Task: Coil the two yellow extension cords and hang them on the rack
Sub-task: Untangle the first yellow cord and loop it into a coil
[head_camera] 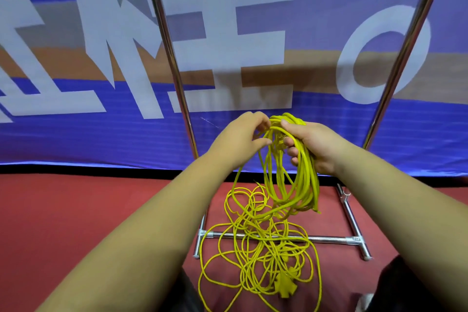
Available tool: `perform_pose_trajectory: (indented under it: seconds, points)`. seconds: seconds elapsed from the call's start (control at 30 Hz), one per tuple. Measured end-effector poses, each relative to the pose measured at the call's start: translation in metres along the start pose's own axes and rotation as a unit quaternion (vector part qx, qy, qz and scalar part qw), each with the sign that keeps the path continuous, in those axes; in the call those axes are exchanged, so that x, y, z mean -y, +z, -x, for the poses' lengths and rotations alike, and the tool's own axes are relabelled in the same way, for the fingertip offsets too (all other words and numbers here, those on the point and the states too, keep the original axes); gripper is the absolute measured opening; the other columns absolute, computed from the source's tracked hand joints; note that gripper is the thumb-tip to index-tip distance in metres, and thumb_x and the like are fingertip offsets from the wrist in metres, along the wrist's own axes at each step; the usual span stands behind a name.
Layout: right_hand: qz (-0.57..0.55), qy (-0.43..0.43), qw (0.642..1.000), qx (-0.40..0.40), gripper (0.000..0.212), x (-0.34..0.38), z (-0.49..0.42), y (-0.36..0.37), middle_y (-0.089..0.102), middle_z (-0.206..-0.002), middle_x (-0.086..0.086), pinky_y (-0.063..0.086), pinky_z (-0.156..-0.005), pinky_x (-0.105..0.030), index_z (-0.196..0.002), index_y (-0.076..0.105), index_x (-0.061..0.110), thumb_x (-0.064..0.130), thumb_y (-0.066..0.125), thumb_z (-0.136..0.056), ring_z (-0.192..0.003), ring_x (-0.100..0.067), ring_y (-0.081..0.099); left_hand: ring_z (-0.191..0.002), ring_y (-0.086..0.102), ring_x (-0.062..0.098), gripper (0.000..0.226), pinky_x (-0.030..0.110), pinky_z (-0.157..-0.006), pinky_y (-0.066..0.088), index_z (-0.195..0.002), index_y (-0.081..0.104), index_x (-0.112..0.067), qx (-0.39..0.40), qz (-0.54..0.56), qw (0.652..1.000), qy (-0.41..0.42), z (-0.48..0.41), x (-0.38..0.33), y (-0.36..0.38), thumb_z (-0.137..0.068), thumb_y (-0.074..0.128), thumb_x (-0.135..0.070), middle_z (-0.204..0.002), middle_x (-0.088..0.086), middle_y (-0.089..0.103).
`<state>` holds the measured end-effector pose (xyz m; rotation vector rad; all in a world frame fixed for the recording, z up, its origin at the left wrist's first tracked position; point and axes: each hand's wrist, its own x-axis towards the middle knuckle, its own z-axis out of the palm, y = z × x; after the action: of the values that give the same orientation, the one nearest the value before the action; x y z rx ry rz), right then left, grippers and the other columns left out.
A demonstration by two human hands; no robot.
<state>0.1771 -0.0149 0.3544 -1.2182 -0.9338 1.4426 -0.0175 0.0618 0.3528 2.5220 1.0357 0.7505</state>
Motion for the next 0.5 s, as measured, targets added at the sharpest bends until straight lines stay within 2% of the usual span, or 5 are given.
perform_pose_trajectory:
  seconds: [0.13, 0.3, 0.4, 0.43, 0.5]
  points:
    - [0.011, 0.003, 1.000, 0.028, 0.029, -0.001, 0.004, 0.007, 0.051, -0.068, 0.000, 0.044, -0.049, -0.027, -0.116, 0.063, 0.015, 0.042, 0.064, -0.105, -0.050, -0.014, 0.045, -0.086, 0.060, 0.018, 0.015, 0.045, -0.079, 0.054, -0.104, 0.064, -0.031, -0.016, -0.065, 0.997, 0.036, -0.007, 0.003, -0.001, -0.093, 0.069, -0.040, -0.094, -0.006, 0.058]
    - [-0.007, 0.014, 0.998, 0.060, 0.038, 0.002, 0.007, 0.009, 0.057, -0.071, -0.001, 0.057, -0.060, -0.033, -0.101, 0.061, 0.012, 0.049, 0.067, -0.096, -0.060, -0.018, 0.058, -0.083, 0.063, 0.023, 0.006, 0.045, -0.078, 0.051, -0.098, 0.063, -0.023, -0.071, -0.067, 0.994, 0.042, -0.012, 0.000, -0.008, -0.097, 0.063, -0.029, -0.090, -0.001, 0.058]
    - [-0.002, -0.002, 0.996, 0.091, 0.033, 0.007, 0.006, 0.004, 0.066, -0.080, -0.007, 0.064, -0.086, -0.043, -0.106, 0.063, 0.007, 0.037, 0.072, -0.095, -0.082, -0.030, 0.073, -0.078, 0.063, 0.019, 0.006, 0.042, -0.076, 0.052, -0.091, 0.060, -0.025, -0.120, -0.038, 0.992, 0.000, -0.016, 0.003, -0.013, -0.095, 0.064, -0.027, -0.086, -0.003, 0.059]
    - [0.005, -0.008, 0.995, 0.103, 0.030, 0.008, 0.006, 0.003, 0.066, -0.081, -0.008, 0.062, -0.088, -0.045, -0.108, 0.063, 0.006, 0.031, 0.074, -0.097, -0.084, -0.031, 0.073, -0.078, 0.062, 0.018, 0.007, 0.042, -0.076, 0.052, -0.090, 0.060, -0.025, -0.126, -0.034, 0.991, -0.012, -0.017, 0.004, -0.013, -0.094, 0.065, -0.027, -0.086, -0.003, 0.060]
    - [0.030, -0.017, 0.993, 0.112, 0.019, 0.008, 0.006, 0.003, 0.064, -0.081, -0.009, 0.060, -0.076, -0.043, -0.104, 0.062, 0.006, 0.022, 0.073, -0.100, -0.076, -0.028, 0.068, -0.080, 0.063, 0.016, 0.007, 0.041, -0.078, 0.053, -0.090, 0.061, -0.026, -0.118, -0.007, 0.992, -0.038, -0.019, 0.003, -0.011, -0.093, 0.067, -0.026, -0.088, -0.004, 0.062]
